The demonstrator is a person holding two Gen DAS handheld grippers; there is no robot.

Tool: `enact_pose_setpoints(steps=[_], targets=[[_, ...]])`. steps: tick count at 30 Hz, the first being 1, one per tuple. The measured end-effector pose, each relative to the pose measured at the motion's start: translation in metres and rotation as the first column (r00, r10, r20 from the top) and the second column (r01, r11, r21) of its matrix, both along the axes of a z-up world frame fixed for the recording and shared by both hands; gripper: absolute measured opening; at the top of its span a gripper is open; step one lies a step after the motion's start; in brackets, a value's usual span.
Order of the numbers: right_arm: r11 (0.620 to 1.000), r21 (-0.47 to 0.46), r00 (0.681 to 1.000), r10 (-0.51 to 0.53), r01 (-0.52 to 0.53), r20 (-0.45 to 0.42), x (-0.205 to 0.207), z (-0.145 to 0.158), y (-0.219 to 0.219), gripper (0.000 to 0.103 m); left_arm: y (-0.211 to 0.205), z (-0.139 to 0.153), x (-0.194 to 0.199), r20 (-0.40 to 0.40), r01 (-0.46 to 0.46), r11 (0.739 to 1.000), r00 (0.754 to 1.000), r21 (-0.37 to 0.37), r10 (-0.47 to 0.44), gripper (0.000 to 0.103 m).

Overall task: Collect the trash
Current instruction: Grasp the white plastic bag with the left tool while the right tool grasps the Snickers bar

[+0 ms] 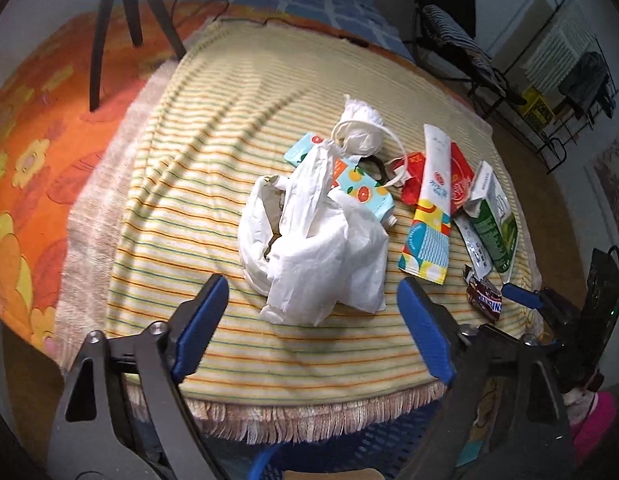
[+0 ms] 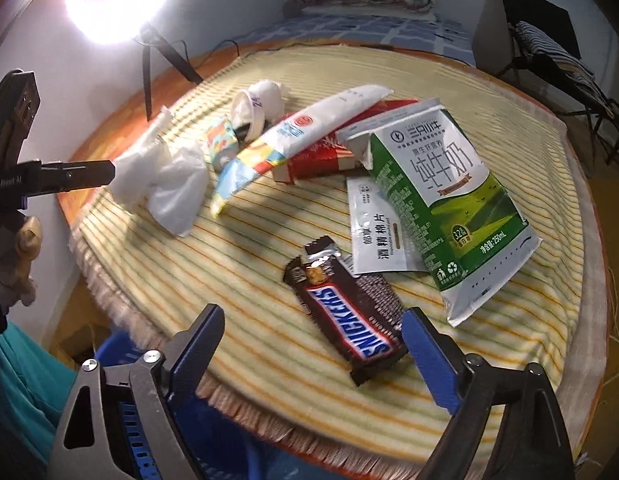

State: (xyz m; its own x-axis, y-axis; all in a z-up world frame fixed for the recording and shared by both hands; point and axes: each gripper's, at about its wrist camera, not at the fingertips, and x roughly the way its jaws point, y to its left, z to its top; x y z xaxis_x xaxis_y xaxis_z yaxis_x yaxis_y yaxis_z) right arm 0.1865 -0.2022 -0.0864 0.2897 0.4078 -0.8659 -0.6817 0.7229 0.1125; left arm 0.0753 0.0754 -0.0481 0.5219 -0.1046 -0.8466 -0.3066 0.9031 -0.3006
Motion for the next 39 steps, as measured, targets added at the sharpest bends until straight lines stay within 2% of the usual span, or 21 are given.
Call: enact_pose_setpoints(steps=[7,8,10,13,15,16,19,21,22,24,27,39], targets=[[1.0,-0.031,1.0,0.001,-0.001,-0.019,0.015,-0.014,0.001,0.084,-0.002,-0.009,0.021,-0.016,0.008,1.0,1.0,0.013,-0.008,0.072],[0.999,-0.034,1.0,0.002,-0.002,-0.017,0.016,-0.015,0.001,0.084,-0.003,-0.01,0.021,-0.019,0.009,1.0,1.0,0.018,-0.008,0.065],[0.999,-0.038,1.0,0.004,-0.005,-0.009,0.015,-0.015,0.002,0.082,-0.003,-0.012,0.023,-0.036,0.01,1.0,0.999,0.029,-0.009,0.06],[0.999,-0.05,1.0,0.002,-0.001,0.01,0.017,-0.014,0.002,0.071,0.0,-0.015,0.021,-0.035,-0.003,1.0,0.999,0.021,0.003,0.056],[0.999,-0.046,1.0,-0.006,0.006,0.009,0.018,-0.012,0.0,0.059,0.004,-0.015,0.02,-0.02,-0.012,1.0,1.0,0.0,0.012,0.054],[0.999,-0.036,1.0,-0.012,0.012,0.001,0.02,-0.011,-0.002,0.057,0.004,-0.014,0.018,-0.02,-0.013,1.0,1.0,-0.003,0.013,0.054],[1.0,-0.011,0.999,-0.024,0.023,-0.022,0.018,-0.01,-0.007,0.047,0.005,-0.013,0.014,-0.018,-0.017,1.0,1.0,0.006,0.017,0.052],[1.0,-0.001,0.999,-0.024,0.024,-0.032,0.018,-0.009,-0.007,0.034,0.005,-0.012,0.009,-0.025,-0.018,1.0,1.0,0.011,0.019,0.051],[1.0,0.01,0.999,-0.022,0.023,-0.042,0.018,-0.009,-0.008,0.033,0.005,-0.012,0.008,-0.021,-0.018,1.0,1.0,0.011,0.019,0.051],[0.999,0.033,0.998,-0.017,0.019,-0.06,0.017,-0.009,-0.007,0.021,0.005,-0.009,0.006,-0.017,-0.018,1.0,1.0,0.018,0.019,0.05],[0.998,0.054,0.998,-0.008,0.012,-0.07,0.013,-0.008,-0.005,0.012,0.006,-0.006,0.001,-0.011,-0.02,0.999,1.0,0.027,0.021,0.05],[0.993,0.117,1.0,-0.008,0.01,-0.015,-0.002,0.017,-0.002,0.009,0.017,0.017,-0.023,0.038,-0.043,0.999,0.998,0.02,0.042,0.049]])
